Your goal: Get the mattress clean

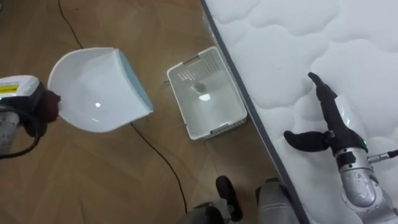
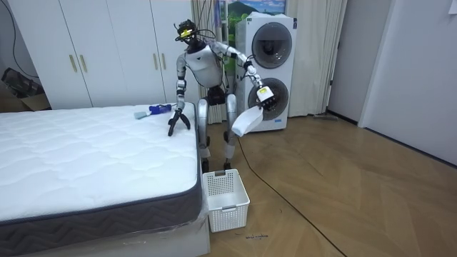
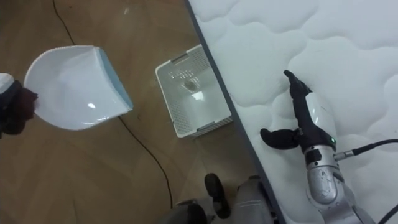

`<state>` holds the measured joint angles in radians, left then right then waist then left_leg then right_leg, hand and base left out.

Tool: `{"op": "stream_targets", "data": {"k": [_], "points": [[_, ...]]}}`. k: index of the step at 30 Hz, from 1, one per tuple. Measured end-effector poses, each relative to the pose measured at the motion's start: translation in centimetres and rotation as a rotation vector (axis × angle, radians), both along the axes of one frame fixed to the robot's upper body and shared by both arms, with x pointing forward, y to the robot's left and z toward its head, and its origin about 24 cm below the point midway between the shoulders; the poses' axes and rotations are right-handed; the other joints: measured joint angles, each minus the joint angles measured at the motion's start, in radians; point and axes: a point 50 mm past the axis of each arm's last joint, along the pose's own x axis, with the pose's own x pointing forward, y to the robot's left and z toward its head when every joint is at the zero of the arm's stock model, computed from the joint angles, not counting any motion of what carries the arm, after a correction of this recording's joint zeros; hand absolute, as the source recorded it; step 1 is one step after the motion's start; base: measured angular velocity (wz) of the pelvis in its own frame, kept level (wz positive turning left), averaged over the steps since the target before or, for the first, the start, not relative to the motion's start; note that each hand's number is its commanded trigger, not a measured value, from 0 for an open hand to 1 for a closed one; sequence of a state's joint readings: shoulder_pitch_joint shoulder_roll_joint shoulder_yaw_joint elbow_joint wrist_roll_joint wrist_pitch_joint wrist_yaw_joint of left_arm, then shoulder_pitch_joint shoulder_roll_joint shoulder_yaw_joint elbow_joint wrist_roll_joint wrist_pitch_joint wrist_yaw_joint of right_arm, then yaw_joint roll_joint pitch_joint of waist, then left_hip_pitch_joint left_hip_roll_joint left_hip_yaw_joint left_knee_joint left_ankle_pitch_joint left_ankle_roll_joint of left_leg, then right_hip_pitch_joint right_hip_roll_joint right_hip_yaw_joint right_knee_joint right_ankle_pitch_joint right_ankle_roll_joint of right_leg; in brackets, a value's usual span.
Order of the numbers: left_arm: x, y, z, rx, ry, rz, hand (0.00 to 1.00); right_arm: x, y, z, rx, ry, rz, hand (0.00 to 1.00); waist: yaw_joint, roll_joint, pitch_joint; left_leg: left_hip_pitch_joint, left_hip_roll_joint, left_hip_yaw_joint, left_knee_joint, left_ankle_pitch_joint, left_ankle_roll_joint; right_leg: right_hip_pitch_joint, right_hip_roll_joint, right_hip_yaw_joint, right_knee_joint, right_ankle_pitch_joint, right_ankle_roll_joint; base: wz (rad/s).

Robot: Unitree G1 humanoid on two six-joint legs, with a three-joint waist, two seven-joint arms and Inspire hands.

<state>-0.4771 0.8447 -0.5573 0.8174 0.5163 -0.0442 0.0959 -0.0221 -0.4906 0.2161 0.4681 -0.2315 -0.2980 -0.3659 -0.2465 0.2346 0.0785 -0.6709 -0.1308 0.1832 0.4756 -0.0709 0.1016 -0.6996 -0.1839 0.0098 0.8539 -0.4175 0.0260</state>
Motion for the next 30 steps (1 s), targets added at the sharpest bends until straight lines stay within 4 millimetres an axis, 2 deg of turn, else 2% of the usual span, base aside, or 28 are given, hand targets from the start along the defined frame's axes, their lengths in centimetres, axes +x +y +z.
{"op": "stream_targets", "data": {"k": [3, 5, 6, 7, 8, 10, 12, 16, 19, 20, 21, 22, 23, 24, 25, 26, 27, 28, 29, 30], "points": [[-0.3, -1.0, -0.6, -0.016, -0.013, -0.064, 1.0, -0.1, -0.3, -0.2, 0.013, 0.005, -0.008, 0.0, -0.005, -0.021, -0.0036, 0.003, 0.02, 0.019, 0.044, -0.037, 0.003, 0.012, 0.016, 0.018, -0.004, 0.0, 0.001, -0.39], [-0.2, -1.7, -0.6, -0.026, -0.048, -0.101, 1.0, -0.2, -0.3, -0.4, 0.035, 0.008, -0.021, 0.0, 0.008, -0.038, -0.0078, 0.011, 0.037, 0.036, 0.065, -0.059, 0.004, 0.022, 0.037, 0.044, -0.012, 0.003, 0.006, -0.49], [-0.5, -1.8, -1.0, -0.034, -0.062, -0.113, 1.0, -0.3, 0.0, -0.8, 0.047, 0.019, -0.026, 0.0, 0.02, -0.05, -0.0138, 0.024, 0.054, 0.057, 0.07, -0.073, 0.003, 0.03, 0.054, 0.067, -0.023, 0.009, 0.008, -0.6], [-0.8, -1.7, -1.2, -0.043, -0.068, -0.112, 1.0, -0.4, 0.1, -1.0, 0.053, 0.023, -0.029, 0.0, 0.027, -0.054, -0.0164, 0.032, 0.062, 0.069, 0.072, -0.08, 0.003, 0.034, 0.062, 0.077, -0.029, 0.014, 0.007, -0.9], [-1.5, -1.7, -1.8, -0.072, -0.083, -0.101, 1.0, -0.2, 0.1, -1.3, 0.058, 0.031, -0.041, 0.0, 0.042, -0.057, -0.0178, 0.053, 0.086, 0.093, 0.074, -0.095, 0.001, 0.051, 0.083, 0.099, -0.055, 0.03, 0.005, -0.89], [-2.5, -1.8, -2.7, -0.117, -0.098, -0.084, 1.0, -0.4, -0.3, -1.8, 0.07, 0.052, -0.078, 0.0, 0.047, -0.057, -0.0191, 0.081, 0.092, 0.091, 0.073, -0.108, -0.003, 0.079, 0.095, 0.114, -0.075, 0.037, 0.007, -0.65], [-2.5, -2.6, -3.0, -0.151, -0.104, -0.106, 1.0, -0.8, -0.9, -2.2, 0.08, 0.068, -0.129, 0.0, 0.051, -0.055, -0.0206, 0.122, 0.1, 0.093, 0.074, -0.123, -0.005, 0.127, 0.104, 0.122, -0.101, 0.042, 0.01, -0.28], [-2.0, -4.1, -1.9, -0.206, -0.174, -0.173, 1.0, -1.1, -1.8, -2.4, 0.126, 0.056, -0.219, 0.0, 0.063, -0.05, -0.0297, 0.169, 0.122, 0.102, 0.056, -0.129, -0.003, 0.184, 0.123, 0.128, -0.168, 0.073, 0.015, -0.25], [-2.3, -4.5, -1.1, -0.245, -0.231, -0.194, 1.0, -1.7, -2.6, -2.4, 0.13, 0.05, -0.26, 0.0, 0.091, -0.058, -0.0375, 0.223, 0.149, 0.153, 0.042, -0.146, -0.005, 0.213, 0.125, 0.116, -0.204, 0.103, 0.017, -0.76], [-2.6, -4.5, -1.0, -0.255, -0.245, -0.194, 1.0, -2.1, -2.8, -2.5, 0.13, 0.056, -0.274, 0.0, 0.118, -0.068, -0.0427, 0.261, 0.17, 0.209, 0.032, -0.158, -0.007, 0.217, 0.117, 0.079, -0.215, 0.123, 0.007, -1.38], [-3.2, -4.4, -1.0, -0.268, -0.265, -0.185, 1.0, -2.3, -2.9, -2.6, 0.132, 0.056, -0.279, 0.0, 0.141, -0.079, -0.0478, 0.299, 0.188, 0.26, 0.025, -0.172, -0.013, 0.219, 0.109, 0.022, -0.219, 0.14, -0.007, -1.47], [-3.4, -4.6, -1.1, -0.278, -0.282, -0.18, 1.0, -2.5, -3.0, -2.6, 0.134, 0.054, -0.287, 0.0, 0.146, -0.081, -0.0483, 0.317, 0.191, 0.278, 0.023, -0.179, -0.014, 0.225, 0.103, 0.003, -0.221, 0.143, -0.012, -1.3], [-3.6, -5.3, -1.4, -0.322, -0.317, -0.17, 1.0, -2.9, -3.3, -2.6, 0.139, 0.051, -0.307, 0.0, 0.151, -0.086, -0.0504, 0.358, 0.192, 0.312, 0.011, -0.189, -0.014, 0.243, 0.095, 0.002, -0.223, 0.147, -0.013, -1.14], [-3.9, -6.2, -1.7, -0.374, -0.349, -0.161, 1.0, -3.0, -3.3, -2.7, 0.165, 0.05, -0.323, 0.0, 0.164, -0.099, -0.0545, 0.395, 0.195, 0.365, -0.009, -0.195, -0.013, 0.247, 0.088, -0.009, -0.228, 0.157, -0.017, -1.16], [-4.0, -6.6, -1.7, -0.395, -0.365, -0.164, 1.0, -3.0, -3.1, -2.7, 0.186, 0.043, -0.328, 0.0, 0.172, -0.101, -0.0562, 0.409, 0.203, 0.395, -0.011, -0.201, -0.013, 0.247, 0.08, -0.044, -0.233, 0.168, -0.025, -1.44], [-4.2, -7.3, -1.8, -0.425, -0.386, -0.177, 1.0, -2.8, -2.5, -2.7, 0.225, 0.031, -0.333, 0.0, 0.188, -0.109, -0.0593, 0.425, 0.224, 0.444, -0.016, -0.214, -0.017, 0.251, 0.06, -0.135, -0.255, 0.194, -0.049, -1.42], [-4.3, -7.6, -1.6, -0.437, -0.395, -0.198, 1.0, -2.8, -1.7, -3.1, 0.258, 0.032, -0.336, 0.0, 0.193, -0.12, -0.0637, 0.441, 0.246, 0.484, -0.021, -0.217, -0.019, 0.269, 0.053, -0.221, -0.293, 0.222, -0.069, -1.36], [-4.3, -7.7, -1.6, -0.44, -0.397, -0.203, 1.0, -2.9, -1.3, -3.3, 0.274, 0.036, -0.335, 0.0, 0.195, -0.127, -0.0673, 0.451, 0.259, 0.512, -0.028, -0.217, -0.019, 0.279, 0.055, -0.261, -0.318, 0.238, -0.078, -1.32], [-4.5, -7.8, -1.7, -0.446, -0.397, -0.198, 1.0, -3.0, -0.6, -3.5, 0.296, 0.036, -0.326, 0.0, 0.215, -0.139, -0.0712, 0.475, 0.288, 0.583, -0.044, -0.219, -0.022, 0.313, 0.051, -0.35, -0.322, 0.25, -0.085, -1.55], [-5.1, -7.6, -2.3, -0.463, -0.391, -0.165, 1.0, -2.9, -0.1, -3.4, 0.304, 0.028, -0.315, 0.0, 0.227, -0.144, -0.073, 0.52, 0.3, 0.656, -0.068, -0.219, -0.028, 0.353, 0.037, -0.406, -0.272, 0.23, -0.068, -1.64]]}}
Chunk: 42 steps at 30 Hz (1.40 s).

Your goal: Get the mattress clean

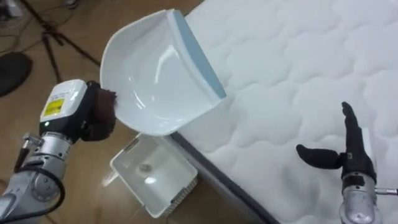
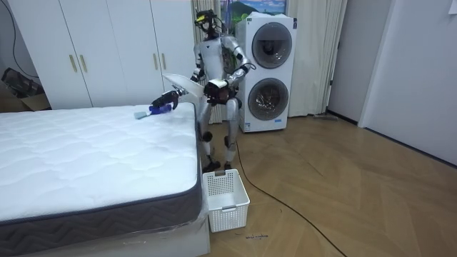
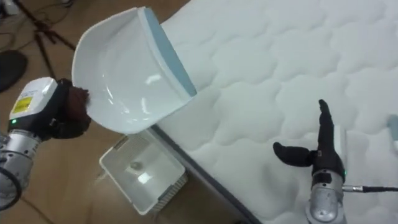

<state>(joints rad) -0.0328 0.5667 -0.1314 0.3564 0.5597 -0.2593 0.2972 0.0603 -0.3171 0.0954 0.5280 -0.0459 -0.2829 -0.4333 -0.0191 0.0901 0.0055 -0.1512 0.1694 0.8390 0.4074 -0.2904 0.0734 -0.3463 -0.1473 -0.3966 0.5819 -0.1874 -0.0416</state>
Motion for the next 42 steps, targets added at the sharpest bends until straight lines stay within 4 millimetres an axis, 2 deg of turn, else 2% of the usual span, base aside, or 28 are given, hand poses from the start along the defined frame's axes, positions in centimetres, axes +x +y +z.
{"op": "stream_targets", "data": {"k": [1, 2, 3, 4, 5, 7, 8, 9, 10, 12, 16, 19, 20, 21, 22, 23, 24, 27, 28, 29, 30, 34, 38, 42], "points": [[-0.4, 0.1, -0.4, -0.016, 0.008, 0.017, 1.0, 0.1, 0.1, 0.1, 0.0, -0.009, 0.005, 0.0, 0.006, 0.001, -0.0008, 0.024, 0.001, 0.028, -0.019, 0.003, -0.006, 0.032, -0.01, -0.019, 0.015, -0.015, 0.012, -1.56], [-1.0, 0.1, -0.9, -0.05, 0.017, 0.046, 1.0, 0.1, 0.2, 0.5, 0.0, -0.032, 0.008, 0.0, 0.007, 0.002, -0.0029, 0.061, -0.001, 0.073, -0.049, 0.008, -0.014, 0.098, -0.026, -0.055, 0.024, -0.041, 0.034, -1.29], [-1.4, 0.3, -0.9, -0.078, 0.014, 0.066, 1.0, 0.2, 0.3, 0.8, 0.0, -0.06, 0.009, 0.0, 0.012, -0.006, -0.0046, 0.077, -0.005, 0.102, -0.055, 0.011, -0.021, 0.142, -0.036, -0.058, 0.008, -0.066, 0.062, -1.1], [-1.4, 0.2, -0.9, -0.091, 0.01, 0.071, 1.0, 0.2, 0.3, 0.9, -0.001, -0.069, 0.003, 0.0, 0.011, -0.013, -0.0039, 0.08, -0.007, 0.111, -0.055, 0.011, -0.022, 0.154, -0.04, -0.054, -0.018, -0.074, 0.069, -0.84], [-1.3, 0.1, -0.9, -0.107, 0.005, 0.074, 1.0, 0.3, 0.3, 1.1, -0.002, -0.079, -0.004, 0.0, 0.009, -0.027, -0.0011, 0.079, -0.014, 0.098, -0.049, 0.013, -0.025, 0.152, -0.034, -0.05, -0.065, -0.084, 0.056, -0.83], [-1.7, -0.1, -1.4, -0.119, 0.021, 0.079, 1.0, 0.3, 0.4, 1.0, -0.002, -0.079, 0.002, 0.0, 0.022, -0.034, 0.0003, 0.065, -0.026, -0.048, -0.028, 0.013, -0.026, 0.152, -0.025, -0.028, -0.093, -0.087, 0.043, -1.03], [-1.9, -0.3, -1.8, -0.137, 0.031, 0.087, 1.0, 0.3, 0.4, 1.0, -0.001, -0.082, 0.005, 0.0, 0.024, -0.032, 0.0008, 0.05, -0.034, -0.164, -0.022, 0.016, -0.03, 0.17, -0.016, -0.028, -0.116, -0.08, 0.028, -0.81], [-1.9, -0.7, -2.0, -0.156, 0.034, 0.088, 1.0, 0.2, 0.5, 1.0, 0.0, -0.081, 0.006, 0.0, 0.013, -0.027, 0.0006, 0.041, -0.036, -0.23, -0.011, 0.016, -0.032, 0.187, -0.005, -0.028, -0.139, -0.074, 0.02, -0.53], [-1.9, -1.1, -2.2, -0.173, 0.032, 0.084, 1.0, 0.0, 0.5, 1.0, 0.001, -0.082, 0.007, 0.0, -0.013, -0.03, 0.0007, 0.04, -0.038, -0.261, -0.009, 0.017, -0.034, 0.196, -0.001, -0.028, -0.151, -0.072, 0.02, -0.14], [-2.0, -1.6, -2.4, -0.206, 0.032, 0.078, 1.0, 0.0, 0.4, 1.2, -0.001, -0.093, 0.009, 0.0, -0.035, -0.036, 0.002, 0.05, -0.04, -0.266, -0.009, 0.019, -0.038, 0.186, 0.004, -0.01, -0.151, -0.069, 0.019, -0.16], [-2.2, -2.5, -3.0, -0.256, 0.042, 0.084, 1.0, -0.2, 0.6, 1.5, 0.005, -0.121, 0.023, 0.0, -0.029, -0.04, 0.0012, 0.053, -0.029, -0.272, -0.01, 0.011, -0.056, 0.153, 0.03, 0.045, -0.152, -0.053, 0.007, -0.52], [-2.9, -3.2, -3.8, -0.317, 0.061, 0.103, 1.0, -0.2, 0.7, 1.5, 0.01, -0.116, 0.043, 0.0, -0.012, -0.042, 0.0015, 0.079, -0.032, -0.332, -0.01, 0.007, -0.065, 0.148, 0.063, 0.126, -0.155, -0.042, -0.001, -0.86], [-3.3, -3.3, -4.1, -0.326, 0.074, 0.109, 1.0, -0.1, 0.8, 1.6, 0.014, -0.117, 0.06, 0.0, 0.012, -0.043, 0.0012, 0.09, -0.045, -0.408, -0.01, 0.008, -0.067, 0.141, 0.081, 0.182, -0.152, -0.039, -0.006, -1.44], [-3.7, -3.4, -4.5, -0.332, 0.087, 0.115, 1.0, 0.0, 0.9, 1.7, 0.018, -0.121, 0.077, 0.0, 0.036, -0.043, 0.001, 0.095, -0.063, -0.506, -0.007, 0.008, -0.067, 0.132, 0.104, 0.239, -0.151, -0.034, -0.013, -1.48], [-3.9, -3.4, -4.6, -0.334, 0.092, 0.119, 1.0, 0.0, 1.1, 1.7, 0.02, -0.119, 0.088, 0.0, 0.041, -0.042, 0.0011, 0.094, -0.068, -0.56, 0.003, 0.008, -0.068, 0.131, 0.114, 0.263, -0.152, -0.031, -0.015, -1.33], [-4.0, -3.5, -4.7, -0.338, 0.101, 0.118, 1.0, -0.1, 1.2, 1.6, 0.016, -0.108, 0.107, 0.0, 0.041, -0.043, 0.0004, 0.093, -0.084, -0.646, 0.017, 0.008, -0.068, 0.138, 0.129, 0.296, -0.152, -0.028, -0.019, -0.96], [-4.0, -3.5, -4.8, -0.342, 0.106, 0.113, 1.0, -0.4, 1.3, 1.4, 0.0, -0.094, 0.126, 0.0, 0.045, -0.045, -0.0012, 0.096, -0.095, -0.705, 0.023, 0.009, -0.069, 0.139, 0.142, 0.326, -0.152, -0.025, -0.022, -0.85], [-4.4, -3.7, -5.0, -0.393, 0.113, 0.121, 1.0, -1.1, 1.3, 0.9, -0.014, -0.059, 0.144, 0.0, 0.043, -0.047, -0.002, 0.135, -0.093, -0.717, 0.007, 0.01, -0.073, 0.15, 0.176, 0.39, -0.159, -0.013, -0.031, -0.83], [-4.5, -3.9, -5.2, -0.423, 0.115, 0.13, 0.79, -1.5, 1.3, 0.7, -0.012, -0.048, 0.14, 0.0, 0.043, -0.046, -0.0029, 0.153, -0.092, -0.717, -0.007, 0.012, -0.076, 0.156, 0.187, 0.408, -0.166, -0.01, -0.034, -0.57], [-4.6, -4.0, -5.2, -0.436, 0.115, 0.133, 0.25, -1.6, 1.2, 0.6, -0.013, -0.044, 0.139, 0.0, 0.043, -0.046, -0.0029, 0.159, -0.091, -0.718, -0.013, 0.013, -0.078, 0.157, 0.191, 0.415, -0.167, -0.009, -0.035, -0.4], [-4.6, -4.0, -5.3, -0.456, 0.115, 0.139, 0.0, -1.7, 1.2, 0.6, -0.014, -0.041, 0.139, 0.0, 0.033, -0.045, -0.0031, 0.163, -0.091, -0.728, -0.02, 0.013, -0.079, 0.157, 0.195, 0.421, -0.168, -0.008, -0.037, -0.17], [-5.0, -3.9, -5.6, -0.533, 0.123, 0.174, 0.0, -1.7, 1.2, 0.5, -0.012, -0.04, 0.138, 0.0, -0.004, -0.042, -0.0036, 0.192, -0.089, -0.736, -0.066, 0.019, -0.093, 0.172, 0.201, 0.419, -0.175, -0.006, -0.04, -0.01], [-5.4, -3.6, -6.4, -0.558, 0.161, 0.199, 0.0, -2.2, 1.1, 0.3, -0.012, -0.027, 0.128, 0.0, -0.012, -0.042, -0.0024, 0.237, -0.089, -0.736, -0.122, 0.023, -0.099, 0.197, 0.205, 0.42, -0.199, -0.008, -0.037, 0.01], [-5.8, -3.5, -7.0, -0.576, 0.201, 0.206, 0.0, -2.7, 1.0, -0.3, 0.01, -0.01, 0.089, 0.0, -0.021, -0.048, 0.0023, 0.258, -0.094, -0.736, -0.174, 0.024, -0.102, 0.196, 0.202, 0.417, -0.205, -0.006, -0.027, 0.04]]}}
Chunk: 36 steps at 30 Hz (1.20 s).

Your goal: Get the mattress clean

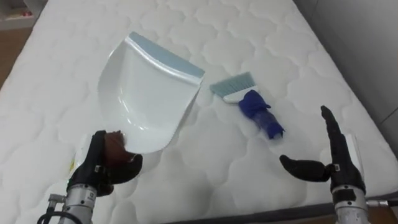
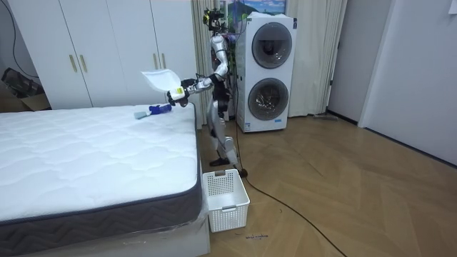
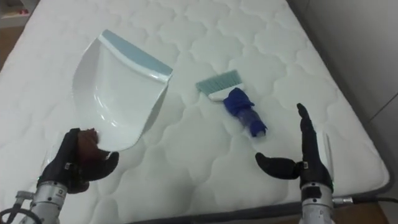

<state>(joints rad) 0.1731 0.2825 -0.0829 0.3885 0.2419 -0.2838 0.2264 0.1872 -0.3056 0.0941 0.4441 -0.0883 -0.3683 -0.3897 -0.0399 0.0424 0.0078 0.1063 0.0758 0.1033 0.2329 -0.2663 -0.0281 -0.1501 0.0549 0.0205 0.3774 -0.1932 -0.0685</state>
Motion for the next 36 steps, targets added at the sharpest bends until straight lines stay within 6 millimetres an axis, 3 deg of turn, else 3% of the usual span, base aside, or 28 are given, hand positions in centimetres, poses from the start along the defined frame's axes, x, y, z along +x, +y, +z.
{"op": "stream_targets", "data": {"k": [5, 10, 14, 17, 18, 21, 24, 27, 30, 36], "points": [[-0.6, 0.1, -0.5, -0.022, 0.04, -0.007, 0.0, -0.8, 0.1, -1.5, 0.024, 0.068, -0.038, 0.0, -0.01, -0.014, 0.0041, 0.01, -0.01, 0.005, -0.015, 0.0, 0.0, -0.001, -0.003, -0.004, 0.004, 0.005, 0.013, -0.01], [-2.1, 0.7, -2.0, -0.089, 0.115, 0.055, 0.0, -1.3, -0.3, -2.1, 0.04, 0.095, -0.083, 0.0, -0.006, -0.024, 0.0076, 0.025, -0.018, 0.059, -0.02, 0.0, 0.0, -0.005, -0.002, 0.027, 0.003, 0.008, 0.022, -0.19], [-3.1, 1.4, -3.2, -0.141, 0.169, 0.126, 0.0, -2.0, -1.1, -2.3, 0.084, 0.087, -0.194, 0.0, 0.004, -0.035, 0.0035, 0.024, -0.019, 0.059, -0.021, 0.0, 0.0, -0.006, -0.001, 0.032, -0.004, 0.013, 0.028, -0.04], [-4.2, 2.1, -4.2, -0.194, 0.21, 0.207, 0.0, -3.6, -2.3, -3.7, 0.099, 0.142, -0.327, 0.0, 0.018, -0.041, -0.0059, 0.049, -0.014, 0.062, -0.03, 0.0, 0.0, 0.022, 0.006, 0.033, -0.022, 0.018, 0.027, 0.0], [-5.3, 2.7, -4.9, -0.209, 0.244, 0.255, 0.0, -4.5, -3.0, -4.3, 0.1, 0.171, -0.391, 0.0, 0.023, -0.038, -0.0113, 0.063, -0.011, 0.062, -0.037, 0.0, 0.0, 0.038, 0.01, 0.034, -0.034, 0.019, 0.027, 0.0], [-8.6, 4.6, -6.1, -0.213, 0.324, 0.391, 0.0, -6.6, -5.3, -4.9, 0.094, 0.2, -0.593, 0.0, 0.02, -0.034, -0.0142, 0.077, -0.011, 0.062, -0.047, 0.0, 0.0, 0.052, 0.011, 0.039, -0.039, 0.018, 0.028, -0.04], [-12.0, 6.4, -7.2, -0.222, 0.411, 0.556, 0.0, -10.0, -7.3, -5.9, 0.092, 0.277, -0.802, 0.0, 0.015, -0.04, -0.0125, 0.085, -0.009, 0.059, -0.048, 0.0, 0.0, 0.073, 0.011, 0.031, -0.053, 0.019, 0.03, 0.12], [-15.3, 7.2, -8.0, -0.24, 0.49, 0.688, 0.0, -12.7, -8.4, -6.4, 0.086, 0.348, -0.947, 0.0, 0.018, -0.051, -0.0059, 0.092, -0.009, 0.058, -0.052, 0.0, 0.0, 0.081, 0.01, 0.031, -0.06, 0.02, 0.032, 0.0], [-17.3, 7.2, -8.8, -0.28, 0.574, 0.748, 0.0, -14.7, -8.4, -7.3, 0.088, 0.461, -0.979, 0.0, 0.02, -0.053, -0.0059, 0.092, -0.008, 0.057, -0.067, 0.0, 0.0, 0.08, 0.011, 0.029, -0.072, 0.028, 0.037, 0.03], [-19.9, 6.3, -10.1, -0.369, 0.741, 0.783, 0.0, -16.7, -6.9, -9.0, 0.134, 0.66, -0.921, 0.0, 0.02, -0.059, -0.0052, 0.094, -0.013, 0.055, -0.07, -0.001, 0.001, 0.078, 0.006, 0.026, -0.07, 0.034, 0.042, 0.03]]}}
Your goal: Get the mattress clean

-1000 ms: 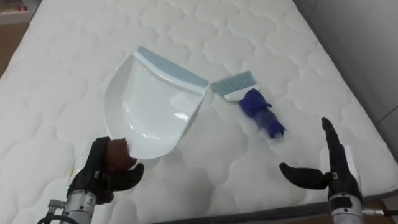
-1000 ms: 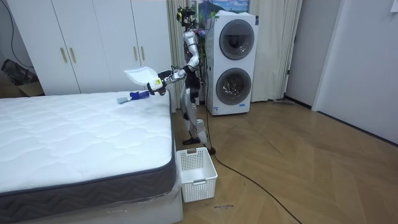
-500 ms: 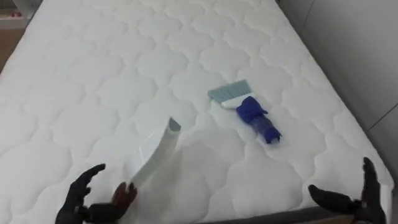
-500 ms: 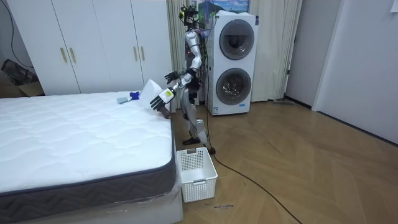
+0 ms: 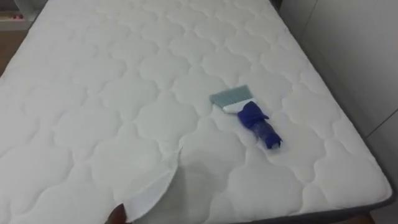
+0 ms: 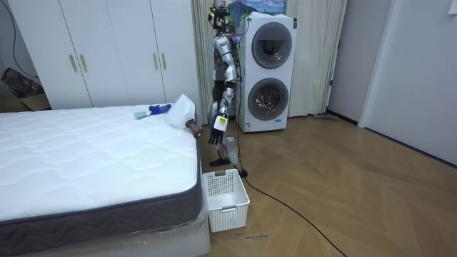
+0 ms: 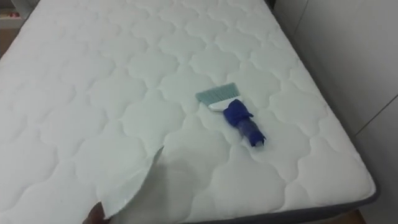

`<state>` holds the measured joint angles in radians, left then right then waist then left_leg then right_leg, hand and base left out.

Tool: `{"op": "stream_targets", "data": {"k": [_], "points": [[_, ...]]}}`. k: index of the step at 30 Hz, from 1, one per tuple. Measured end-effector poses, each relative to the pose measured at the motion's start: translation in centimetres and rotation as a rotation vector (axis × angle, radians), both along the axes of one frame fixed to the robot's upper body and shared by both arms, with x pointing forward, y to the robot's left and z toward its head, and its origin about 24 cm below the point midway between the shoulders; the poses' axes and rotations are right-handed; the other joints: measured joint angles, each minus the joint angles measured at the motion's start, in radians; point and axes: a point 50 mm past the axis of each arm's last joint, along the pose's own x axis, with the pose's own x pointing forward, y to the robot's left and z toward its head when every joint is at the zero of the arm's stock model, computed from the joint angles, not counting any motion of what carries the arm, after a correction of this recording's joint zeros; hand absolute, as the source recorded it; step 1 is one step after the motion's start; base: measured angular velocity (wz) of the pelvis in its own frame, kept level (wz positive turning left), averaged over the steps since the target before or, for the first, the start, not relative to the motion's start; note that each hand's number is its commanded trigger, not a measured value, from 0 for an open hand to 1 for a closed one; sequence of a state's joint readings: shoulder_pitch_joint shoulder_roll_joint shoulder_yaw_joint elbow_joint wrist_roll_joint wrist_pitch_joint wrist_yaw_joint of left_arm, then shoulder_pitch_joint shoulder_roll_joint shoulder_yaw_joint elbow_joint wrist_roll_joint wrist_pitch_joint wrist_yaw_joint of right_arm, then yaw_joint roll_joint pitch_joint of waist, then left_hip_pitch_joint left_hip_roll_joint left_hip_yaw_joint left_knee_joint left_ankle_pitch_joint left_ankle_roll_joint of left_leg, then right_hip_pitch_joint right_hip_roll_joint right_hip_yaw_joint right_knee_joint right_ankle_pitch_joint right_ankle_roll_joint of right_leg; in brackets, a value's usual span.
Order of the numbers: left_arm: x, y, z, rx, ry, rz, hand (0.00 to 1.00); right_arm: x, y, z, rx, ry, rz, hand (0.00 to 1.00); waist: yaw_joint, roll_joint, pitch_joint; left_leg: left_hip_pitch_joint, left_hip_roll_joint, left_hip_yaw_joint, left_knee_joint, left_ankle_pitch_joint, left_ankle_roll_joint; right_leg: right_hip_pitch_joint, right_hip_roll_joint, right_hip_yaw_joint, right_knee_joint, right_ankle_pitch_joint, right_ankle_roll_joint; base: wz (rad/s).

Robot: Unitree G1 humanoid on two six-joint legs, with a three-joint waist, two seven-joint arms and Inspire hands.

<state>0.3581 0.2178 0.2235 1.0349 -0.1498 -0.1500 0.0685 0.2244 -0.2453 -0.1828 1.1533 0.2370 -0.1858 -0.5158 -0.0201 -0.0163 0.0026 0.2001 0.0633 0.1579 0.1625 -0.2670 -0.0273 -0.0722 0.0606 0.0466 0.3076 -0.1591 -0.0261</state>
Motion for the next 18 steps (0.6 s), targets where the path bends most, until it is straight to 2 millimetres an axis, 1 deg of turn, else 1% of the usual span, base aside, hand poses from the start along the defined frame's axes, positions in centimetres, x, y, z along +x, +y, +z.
{"op": "stream_targets", "data": {"k": [1, 3, 4, 5, 7, 9, 12, 15, 18], "points": [[-0.1, -0.1, -0.1, -0.013, 0.008, 0.0, 0.0, -0.1, 0.2, -0.2, 0.018, 0.016, 0.015, 0.0, 0.003, -0.001, 0.0005, 0.0, 0.0, 0.0, 0.0, -0.001, 0.001, -0.002, 0.0, 0.0, 0.0, 0.0, 0.0, 0.07], [-0.2, -0.6, -0.4, -0.059, 0.029, -0.003, 0.0, 0.0, 0.9, -0.7, 0.095, 0.048, 0.062, 0.0, 0.006, 0.007, 0.0004, -0.008, 0.012, 0.003, -0.006, -0.028, 0.006, -0.016, 0.015, 0.002, 0.007, 0.009, 0.0, -0.06], [-0.2, -0.7, -0.5, -0.067, 0.034, -0.002, 0.0, 0.1, 1.2, -0.9, 0.115, 0.056, 0.083, 0.0, 0.014, 0.006, -0.0006, -0.009, 0.012, 0.006, -0.007, -0.028, 0.006, -0.016, 0.016, 0.002, 0.008, 0.011, -0.002, -0.2], [-0.7, -0.9, -0.7, -0.084, 0.06, 0.0, 0.0, 0.1, 1.5, -1.1, 0.151, 0.07, 0.125, 0.0, 0.022, 0.007, -0.0007, -0.009, 0.013, 0.006, -0.006, -0.028, 0.007, -0.015, 0.015, -0.002, 0.003, 0.017, -0.003, -0.11], [-1.0, -1.1, -0.9, -0.105, 0.089, -0.001, 0.0, 0.1, 1.9, -1.4, 0.198, 0.105, 0.185, 0.0, 0.023, 0.005, -0.0005, -0.012, 0.013, 0.006, 0.0, -0.029, 0.008, -0.015, 0.013, -0.008, 0.004, 0.017, -0.004, 0.0], [-1.5, -1.5, -1.1, -0.125, 0.134, -0.005, 0.0, 0.6, 2.5, -1.7, 0.241, 0.151, 0.285, 0.0, 0.023, 0.005, -0.0006, -0.014, 0.013, 0.003, 0.002, -0.029, 0.008, -0.015, 0.012, -0.01, 0.004, 0.017, -0.004, 0.04], [-1.4, -1.9, -1.4, -0.156, 0.174, -0.021, 0.0, 1.1, 3.2, -2.1, 0.308, 0.199, 0.389, 0.0, 0.028, 0.006, -0.0006, -0.016, 0.013, 0.0, 0.002, -0.029, 0.008, -0.014, 0.011, -0.013, 0.0, 0.017, -0.003, 0.03], [-1.7, -2.4, -1.6, -0.181, 0.213, -0.057, 0.0, 1.4, 4.1, -2.5, 0.372, 0.23, 0.465, 0.0, 0.027, 0.011, -0.0011, -0.015, 0.014, -0.008, 0.005, -0.029, 0.008, -0.006, 0.01, -0.022, -0.009, 0.017, -0.003, 0.08], [-1.3, -2.7, -1.8, -0.195, 0.248, -0.133, 0.0, 1.4, 5.1, -2.9, 0.444, 0.236, 0.48, 0.0, 0.03, 0.02, -0.0029, -0.013, 0.016, -0.011, 0.004, -0.029, 0.008, 0.001, 0.01, -0.024, -0.015, 0.017, -0.003, 0.05]]}}
